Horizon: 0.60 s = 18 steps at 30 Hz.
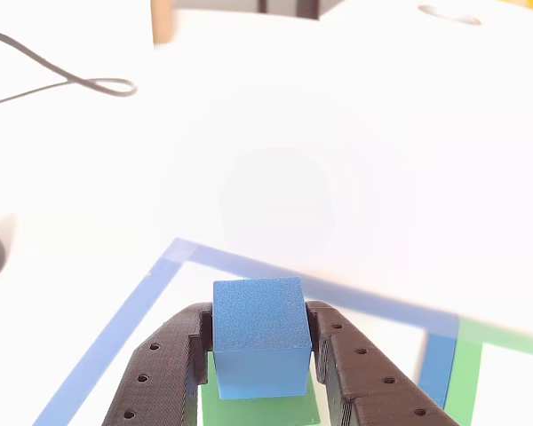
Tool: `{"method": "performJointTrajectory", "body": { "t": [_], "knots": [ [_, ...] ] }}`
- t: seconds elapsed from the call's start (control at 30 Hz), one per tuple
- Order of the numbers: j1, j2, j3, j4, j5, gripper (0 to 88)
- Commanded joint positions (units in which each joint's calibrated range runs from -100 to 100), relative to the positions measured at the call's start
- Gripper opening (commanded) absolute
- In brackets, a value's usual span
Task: Tower of hanoi
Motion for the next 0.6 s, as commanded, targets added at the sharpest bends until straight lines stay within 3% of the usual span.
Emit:
{"method": "performJointTrajectory", "body": {
  "t": [0.0, 0.57],
  "knots": [
    [0.26, -0.45, -1.25, -1.68, 0.00, 4.4],
    [1.41, 2.13, -2.25, -4.27, 0.00, 21.6]
  ]
}}
